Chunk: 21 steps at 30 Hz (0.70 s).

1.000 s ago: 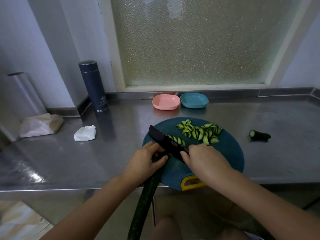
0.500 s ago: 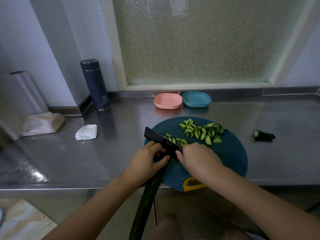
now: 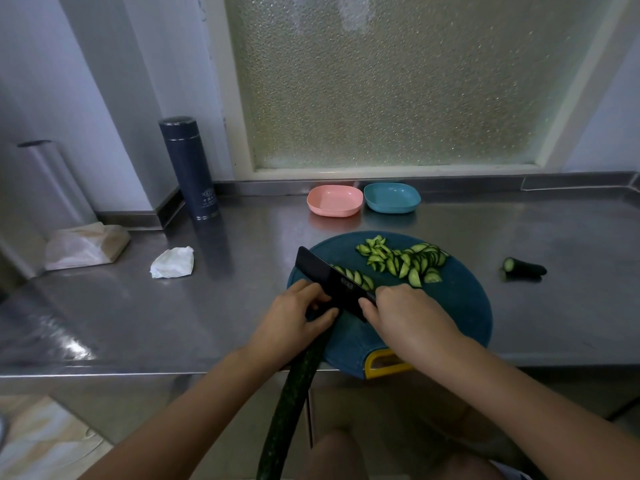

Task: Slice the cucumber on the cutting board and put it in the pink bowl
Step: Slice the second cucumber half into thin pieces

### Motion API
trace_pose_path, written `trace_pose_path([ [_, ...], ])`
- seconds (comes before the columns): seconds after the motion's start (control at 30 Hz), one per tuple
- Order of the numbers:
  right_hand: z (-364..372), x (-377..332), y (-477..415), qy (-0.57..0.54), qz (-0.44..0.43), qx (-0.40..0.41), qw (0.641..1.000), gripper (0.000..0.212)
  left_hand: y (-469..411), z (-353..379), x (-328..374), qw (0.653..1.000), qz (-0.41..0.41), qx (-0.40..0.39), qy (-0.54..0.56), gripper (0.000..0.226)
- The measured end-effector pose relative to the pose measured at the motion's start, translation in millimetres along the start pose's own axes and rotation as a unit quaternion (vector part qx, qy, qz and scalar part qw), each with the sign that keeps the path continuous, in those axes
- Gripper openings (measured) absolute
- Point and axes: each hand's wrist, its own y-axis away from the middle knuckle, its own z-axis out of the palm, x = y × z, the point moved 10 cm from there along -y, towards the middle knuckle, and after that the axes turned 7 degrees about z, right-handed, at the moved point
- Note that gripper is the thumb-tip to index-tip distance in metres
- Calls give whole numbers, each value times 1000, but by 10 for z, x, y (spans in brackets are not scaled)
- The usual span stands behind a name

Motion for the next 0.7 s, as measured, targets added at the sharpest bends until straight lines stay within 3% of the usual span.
trace_pose_path([
  [0.7, 155, -78, -79, 22, -12, -22, 999, 45, -6, 2, -22, 1000, 0, 9, -5, 15],
])
